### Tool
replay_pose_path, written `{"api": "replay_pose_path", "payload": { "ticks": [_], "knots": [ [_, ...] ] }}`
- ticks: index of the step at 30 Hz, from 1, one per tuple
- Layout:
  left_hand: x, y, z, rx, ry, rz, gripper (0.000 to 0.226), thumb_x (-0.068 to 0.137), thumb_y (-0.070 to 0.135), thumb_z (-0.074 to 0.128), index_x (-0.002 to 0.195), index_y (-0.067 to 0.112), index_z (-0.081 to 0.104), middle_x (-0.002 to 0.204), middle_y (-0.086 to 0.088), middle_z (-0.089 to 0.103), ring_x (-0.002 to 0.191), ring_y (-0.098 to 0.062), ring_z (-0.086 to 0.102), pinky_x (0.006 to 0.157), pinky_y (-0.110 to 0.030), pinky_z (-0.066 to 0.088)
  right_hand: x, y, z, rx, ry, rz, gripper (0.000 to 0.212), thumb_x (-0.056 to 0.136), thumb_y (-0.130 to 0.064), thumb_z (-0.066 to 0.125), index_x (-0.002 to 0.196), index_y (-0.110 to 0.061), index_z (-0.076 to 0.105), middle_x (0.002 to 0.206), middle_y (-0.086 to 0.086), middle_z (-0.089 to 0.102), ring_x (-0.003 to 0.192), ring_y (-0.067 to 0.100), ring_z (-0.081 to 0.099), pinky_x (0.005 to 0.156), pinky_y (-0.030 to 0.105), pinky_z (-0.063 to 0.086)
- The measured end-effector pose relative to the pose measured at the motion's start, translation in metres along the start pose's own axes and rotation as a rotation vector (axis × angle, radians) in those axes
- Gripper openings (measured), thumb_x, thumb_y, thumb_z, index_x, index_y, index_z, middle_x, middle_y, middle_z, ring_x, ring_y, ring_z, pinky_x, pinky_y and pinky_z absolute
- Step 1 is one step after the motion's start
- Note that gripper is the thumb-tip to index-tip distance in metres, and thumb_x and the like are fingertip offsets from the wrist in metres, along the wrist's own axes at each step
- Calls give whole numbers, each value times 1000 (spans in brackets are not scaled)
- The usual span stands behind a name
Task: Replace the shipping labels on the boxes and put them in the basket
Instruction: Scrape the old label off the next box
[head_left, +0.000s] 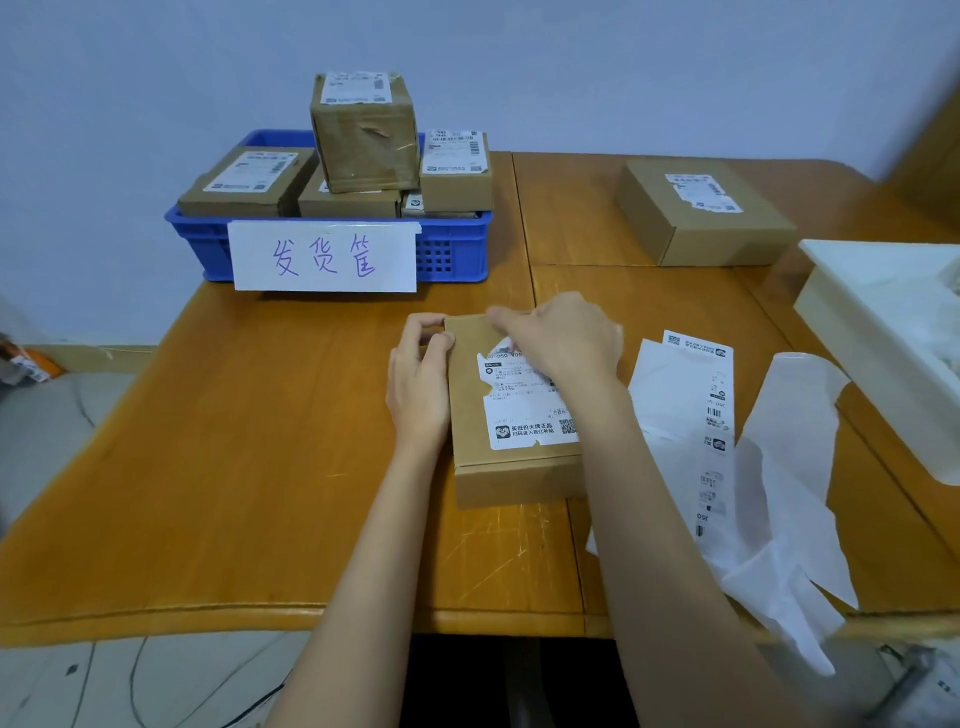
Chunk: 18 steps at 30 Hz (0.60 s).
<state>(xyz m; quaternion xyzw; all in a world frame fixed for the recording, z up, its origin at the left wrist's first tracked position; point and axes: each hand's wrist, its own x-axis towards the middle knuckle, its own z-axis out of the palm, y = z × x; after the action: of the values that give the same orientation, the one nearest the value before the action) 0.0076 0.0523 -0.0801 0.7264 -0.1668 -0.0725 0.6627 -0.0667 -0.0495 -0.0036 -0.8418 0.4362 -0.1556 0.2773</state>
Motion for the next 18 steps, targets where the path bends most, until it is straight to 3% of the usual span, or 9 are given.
{"api": "replay_pose_path", "payload": {
  "ticks": [3,7,10,15,18],
  "knots": [
    [-1,1,0,1,-2,5,19,83,43,45,95,41,59,92,14,63,104,-27,59,92,-58,46,-1,4,3,4,25,-5,29,81,-33,64,57,-19,57,54,-5,53,63,18,57,88,41,49],
    [-2,3,0,13,3,0,17,83,44,45,94,43,58,93,13,63,104,-25,58,93,-56,46,-9,13,4,88,79,-65,26,86,-36,65,70,-17,63,78,-2,68,85,16,63,88,40,47],
    [-2,3,1,18,5,-1,15,82,43,45,91,46,57,92,15,62,104,-26,58,93,-58,46,-11,13,10,-36,152,-96,25,89,-40,59,80,-17,63,95,-1,61,95,19,54,83,35,33],
    [-2,4,0,20,8,0,15,81,43,45,91,45,57,90,16,62,104,-26,58,93,-56,45,-13,16,12,-14,145,-99,32,90,-34,58,60,-27,51,95,-6,61,94,15,48,81,33,23],
    [-3,5,0,50,-3,-8,15,82,43,43,92,44,55,91,16,61,103,-21,57,91,-49,42,-14,17,10,6,131,-119,33,91,-30,57,59,-28,50,97,-7,57,95,14,47,81,31,20]
  ]
}}
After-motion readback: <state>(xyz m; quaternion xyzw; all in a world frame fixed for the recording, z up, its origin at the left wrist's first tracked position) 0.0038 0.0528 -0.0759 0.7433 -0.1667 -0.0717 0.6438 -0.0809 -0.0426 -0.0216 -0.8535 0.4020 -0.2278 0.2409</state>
